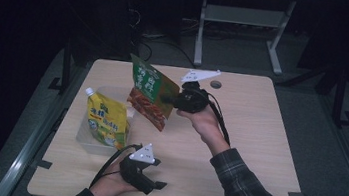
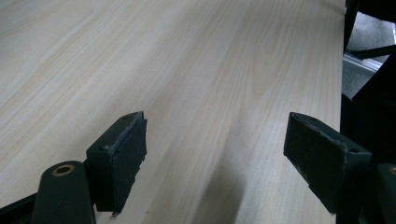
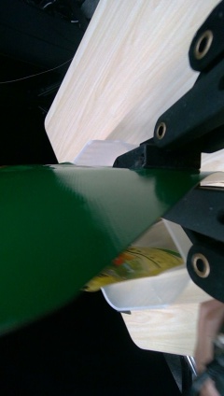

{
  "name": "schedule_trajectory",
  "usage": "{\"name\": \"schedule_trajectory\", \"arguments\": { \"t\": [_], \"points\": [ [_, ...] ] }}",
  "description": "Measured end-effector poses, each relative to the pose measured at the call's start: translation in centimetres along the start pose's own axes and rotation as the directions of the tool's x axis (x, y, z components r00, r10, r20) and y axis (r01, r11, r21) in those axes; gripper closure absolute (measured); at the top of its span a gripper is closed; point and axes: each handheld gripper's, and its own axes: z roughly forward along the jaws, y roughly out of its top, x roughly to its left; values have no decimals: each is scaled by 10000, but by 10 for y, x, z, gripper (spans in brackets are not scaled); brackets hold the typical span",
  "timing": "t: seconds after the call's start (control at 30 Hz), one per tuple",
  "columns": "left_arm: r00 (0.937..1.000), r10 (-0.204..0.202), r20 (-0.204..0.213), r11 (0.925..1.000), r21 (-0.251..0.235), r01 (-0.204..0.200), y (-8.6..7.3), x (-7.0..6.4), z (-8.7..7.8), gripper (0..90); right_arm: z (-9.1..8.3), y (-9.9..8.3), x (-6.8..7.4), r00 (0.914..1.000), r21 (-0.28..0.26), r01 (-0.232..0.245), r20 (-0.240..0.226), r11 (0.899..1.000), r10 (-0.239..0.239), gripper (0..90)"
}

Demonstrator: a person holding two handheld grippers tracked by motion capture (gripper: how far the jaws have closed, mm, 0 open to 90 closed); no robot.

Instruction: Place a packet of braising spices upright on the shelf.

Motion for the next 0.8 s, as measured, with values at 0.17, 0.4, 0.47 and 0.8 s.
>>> {"name": "schedule_trajectory", "arguments": {
  "t": [0.17,0.4,0.47,0.8],
  "points": [
    [10000,-48,22,10000,7,48,0,3,0,206,20,15,-1,10000,34,-25,2,10000,25,894],
    [9999,-135,-36,9999,-54,135,0,6,0,206,46,33,-1,9999,-80,-53,107,10000,54,894],
    [9999,-113,-8,9999,-28,113,0,7,0,206,53,37,-2,9999,-97,-125,99,9999,126,894],
    [9999,-114,42,9999,93,113,0,7,1,206,92,44,2,9994,33,-340,99,9994,339,894]
  ]
}}
